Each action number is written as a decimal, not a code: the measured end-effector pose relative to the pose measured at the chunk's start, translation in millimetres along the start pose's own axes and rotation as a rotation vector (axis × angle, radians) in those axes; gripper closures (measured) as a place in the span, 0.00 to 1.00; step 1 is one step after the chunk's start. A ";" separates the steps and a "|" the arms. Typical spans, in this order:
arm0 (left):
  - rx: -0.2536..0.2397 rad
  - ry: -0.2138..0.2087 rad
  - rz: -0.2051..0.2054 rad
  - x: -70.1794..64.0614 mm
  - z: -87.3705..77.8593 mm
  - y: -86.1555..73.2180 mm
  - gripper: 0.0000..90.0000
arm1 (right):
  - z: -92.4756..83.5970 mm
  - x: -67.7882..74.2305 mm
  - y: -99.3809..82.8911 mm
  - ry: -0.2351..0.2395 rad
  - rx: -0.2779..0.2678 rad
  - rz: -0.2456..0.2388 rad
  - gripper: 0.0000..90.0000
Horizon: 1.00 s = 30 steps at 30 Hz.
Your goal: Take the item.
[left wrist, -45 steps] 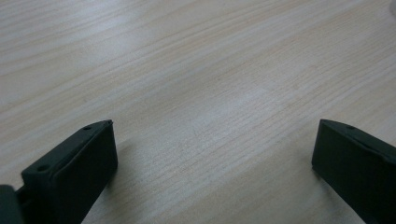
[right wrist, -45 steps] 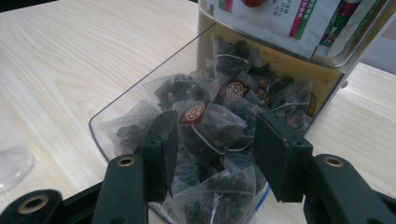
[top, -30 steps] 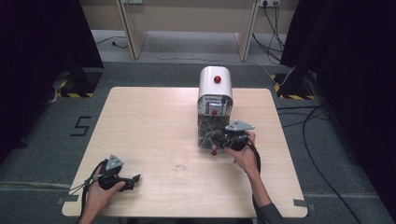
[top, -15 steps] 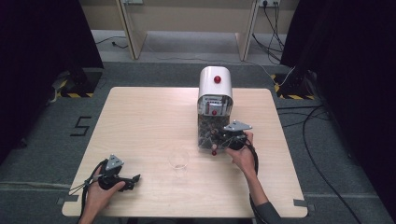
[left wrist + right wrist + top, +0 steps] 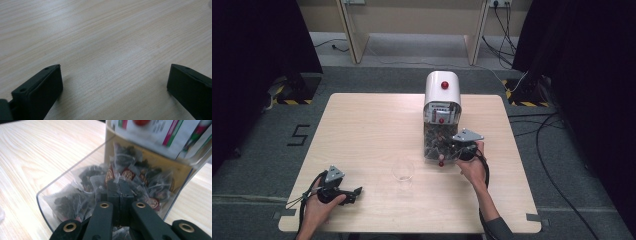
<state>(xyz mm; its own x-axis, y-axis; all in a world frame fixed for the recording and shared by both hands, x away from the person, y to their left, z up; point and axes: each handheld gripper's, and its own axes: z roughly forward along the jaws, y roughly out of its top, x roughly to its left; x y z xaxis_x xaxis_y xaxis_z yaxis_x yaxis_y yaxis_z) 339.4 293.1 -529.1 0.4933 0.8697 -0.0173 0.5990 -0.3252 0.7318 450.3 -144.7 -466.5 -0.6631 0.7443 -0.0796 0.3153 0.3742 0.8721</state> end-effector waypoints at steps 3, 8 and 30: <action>0.000 0.000 0.000 0.0 0.0 0.0 0.00 | -7.1 0.9 4.6 -0.002 -0.023 -0.008 1.00; 0.000 0.000 0.000 0.0 0.0 0.0 0.00 | -16.5 3.6 11.0 -0.002 -0.058 -0.019 1.00; 0.000 0.000 0.000 0.0 0.0 0.0 0.00 | -44.1 18.3 28.4 0.032 -0.162 -0.047 1.00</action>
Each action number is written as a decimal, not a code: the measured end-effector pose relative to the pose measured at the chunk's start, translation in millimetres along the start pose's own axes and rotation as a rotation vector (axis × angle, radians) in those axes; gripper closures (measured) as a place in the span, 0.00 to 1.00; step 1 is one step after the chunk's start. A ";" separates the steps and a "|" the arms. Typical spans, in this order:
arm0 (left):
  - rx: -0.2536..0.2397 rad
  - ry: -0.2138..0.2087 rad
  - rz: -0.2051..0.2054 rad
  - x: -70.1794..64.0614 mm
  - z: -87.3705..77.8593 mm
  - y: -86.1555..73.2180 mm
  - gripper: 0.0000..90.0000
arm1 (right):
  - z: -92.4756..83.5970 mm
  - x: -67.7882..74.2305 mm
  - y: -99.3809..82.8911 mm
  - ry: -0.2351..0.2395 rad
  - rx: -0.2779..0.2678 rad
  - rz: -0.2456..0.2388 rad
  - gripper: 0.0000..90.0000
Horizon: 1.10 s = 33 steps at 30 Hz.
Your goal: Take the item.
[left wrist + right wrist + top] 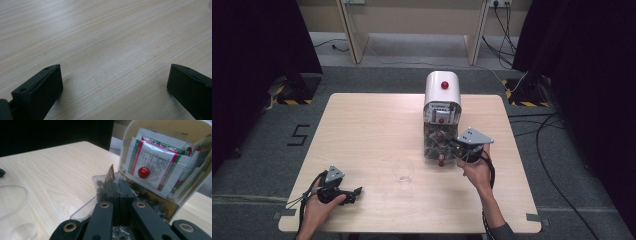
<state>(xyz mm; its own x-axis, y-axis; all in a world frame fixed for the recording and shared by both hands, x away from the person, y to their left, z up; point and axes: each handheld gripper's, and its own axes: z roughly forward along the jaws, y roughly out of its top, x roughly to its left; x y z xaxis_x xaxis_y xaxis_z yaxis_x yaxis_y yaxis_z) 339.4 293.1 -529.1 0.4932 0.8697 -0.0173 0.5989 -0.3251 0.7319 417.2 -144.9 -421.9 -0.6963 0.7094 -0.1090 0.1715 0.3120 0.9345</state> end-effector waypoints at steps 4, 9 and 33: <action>0.000 0.000 0.000 0.0 0.0 0.0 0.00 | -3.9 6.1 3.9 0.019 -0.017 0.000 1.00; 0.000 0.000 0.000 0.0 0.0 0.0 0.00 | -8.1 13.1 6.9 0.044 -0.031 -0.007 1.00; 0.000 0.000 0.000 0.0 0.0 0.0 0.00 | -16.6 56.4 15.3 0.195 -0.068 -0.042 1.00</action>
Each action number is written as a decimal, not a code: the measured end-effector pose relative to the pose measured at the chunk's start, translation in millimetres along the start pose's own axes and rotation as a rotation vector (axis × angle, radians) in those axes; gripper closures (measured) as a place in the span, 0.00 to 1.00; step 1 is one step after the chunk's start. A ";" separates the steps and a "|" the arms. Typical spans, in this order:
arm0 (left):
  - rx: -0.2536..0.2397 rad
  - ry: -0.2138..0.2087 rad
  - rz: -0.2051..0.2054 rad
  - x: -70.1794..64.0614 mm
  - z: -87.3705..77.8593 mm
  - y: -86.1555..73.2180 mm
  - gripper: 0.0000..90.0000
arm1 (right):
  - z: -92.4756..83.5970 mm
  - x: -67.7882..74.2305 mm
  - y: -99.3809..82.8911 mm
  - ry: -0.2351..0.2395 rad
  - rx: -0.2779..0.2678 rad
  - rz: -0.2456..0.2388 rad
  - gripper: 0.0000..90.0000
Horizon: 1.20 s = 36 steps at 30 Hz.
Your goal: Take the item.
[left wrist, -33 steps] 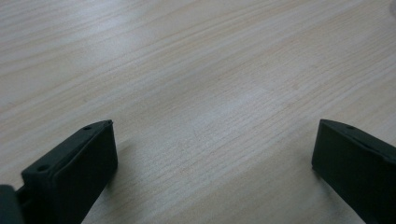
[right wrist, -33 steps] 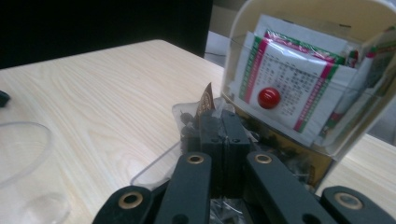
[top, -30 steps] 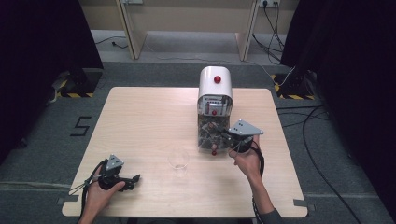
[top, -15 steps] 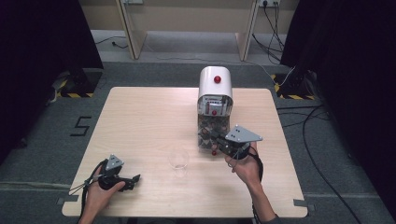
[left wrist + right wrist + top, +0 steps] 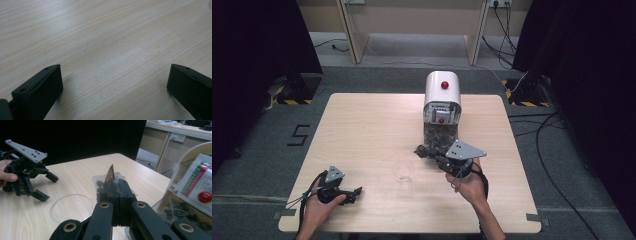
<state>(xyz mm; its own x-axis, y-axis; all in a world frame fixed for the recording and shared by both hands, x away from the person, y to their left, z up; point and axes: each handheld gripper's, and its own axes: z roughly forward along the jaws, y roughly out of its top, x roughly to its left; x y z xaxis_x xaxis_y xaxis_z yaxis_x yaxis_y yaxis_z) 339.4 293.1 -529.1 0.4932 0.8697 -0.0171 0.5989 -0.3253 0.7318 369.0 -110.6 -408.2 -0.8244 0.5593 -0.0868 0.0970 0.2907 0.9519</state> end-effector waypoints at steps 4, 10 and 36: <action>0.000 0.000 0.000 0.0 0.0 0.0 0.00 | 3.7 7.2 1.3 0.027 -0.002 -0.008 1.00; 0.002 0.000 0.000 0.0 -0.1 0.1 0.00 | 11.2 17.8 0.8 0.063 0.011 -0.025 1.00; 0.002 0.000 0.000 0.0 -0.1 0.1 0.00 | 33.6 34.6 -11.0 0.123 0.070 -0.046 1.00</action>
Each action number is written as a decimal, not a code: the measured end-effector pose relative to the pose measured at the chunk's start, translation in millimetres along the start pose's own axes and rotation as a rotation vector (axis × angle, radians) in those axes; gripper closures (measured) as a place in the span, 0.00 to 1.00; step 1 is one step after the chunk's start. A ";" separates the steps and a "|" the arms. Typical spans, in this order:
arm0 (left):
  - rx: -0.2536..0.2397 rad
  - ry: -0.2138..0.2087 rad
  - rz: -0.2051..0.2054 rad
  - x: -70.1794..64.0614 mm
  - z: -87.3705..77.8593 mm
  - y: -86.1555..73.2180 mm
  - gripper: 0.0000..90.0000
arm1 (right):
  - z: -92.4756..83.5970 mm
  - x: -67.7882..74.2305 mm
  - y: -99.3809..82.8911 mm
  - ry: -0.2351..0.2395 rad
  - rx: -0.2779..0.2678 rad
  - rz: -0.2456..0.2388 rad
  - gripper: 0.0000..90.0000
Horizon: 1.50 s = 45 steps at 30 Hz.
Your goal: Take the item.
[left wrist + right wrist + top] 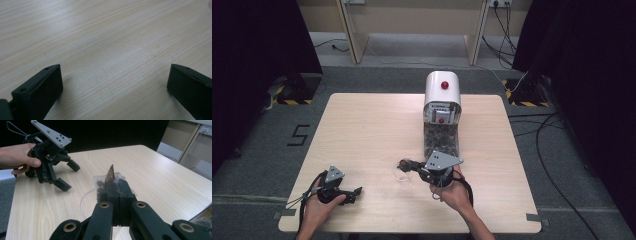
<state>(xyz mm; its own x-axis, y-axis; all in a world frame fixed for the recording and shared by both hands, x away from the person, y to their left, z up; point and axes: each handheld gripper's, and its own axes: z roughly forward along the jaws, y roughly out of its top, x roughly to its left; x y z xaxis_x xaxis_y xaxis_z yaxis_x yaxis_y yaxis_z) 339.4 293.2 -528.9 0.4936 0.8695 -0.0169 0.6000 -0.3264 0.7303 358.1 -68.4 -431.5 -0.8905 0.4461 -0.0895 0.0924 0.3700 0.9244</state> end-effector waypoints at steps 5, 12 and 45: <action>-0.002 0.000 0.000 0.0 0.1 -0.1 0.00 | 3.9 0.6 -3.1 0.006 0.017 -0.004 1.00; 0.000 0.000 0.000 0.0 0.0 0.0 0.00 | 9.8 4.3 -6.4 0.007 0.049 -0.022 1.00; -0.001 0.000 0.000 0.0 -0.1 0.2 0.00 | 14.6 0.8 -10.2 -0.010 0.086 0.026 0.74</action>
<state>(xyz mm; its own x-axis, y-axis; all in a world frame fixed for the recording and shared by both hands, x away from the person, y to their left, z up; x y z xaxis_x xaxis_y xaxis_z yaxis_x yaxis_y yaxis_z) 339.4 293.2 -528.7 0.4937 0.8695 -0.0175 0.5998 -0.3259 0.7308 362.9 -59.9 -446.4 -0.8828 0.4645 -0.0697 0.1539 0.4263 0.8914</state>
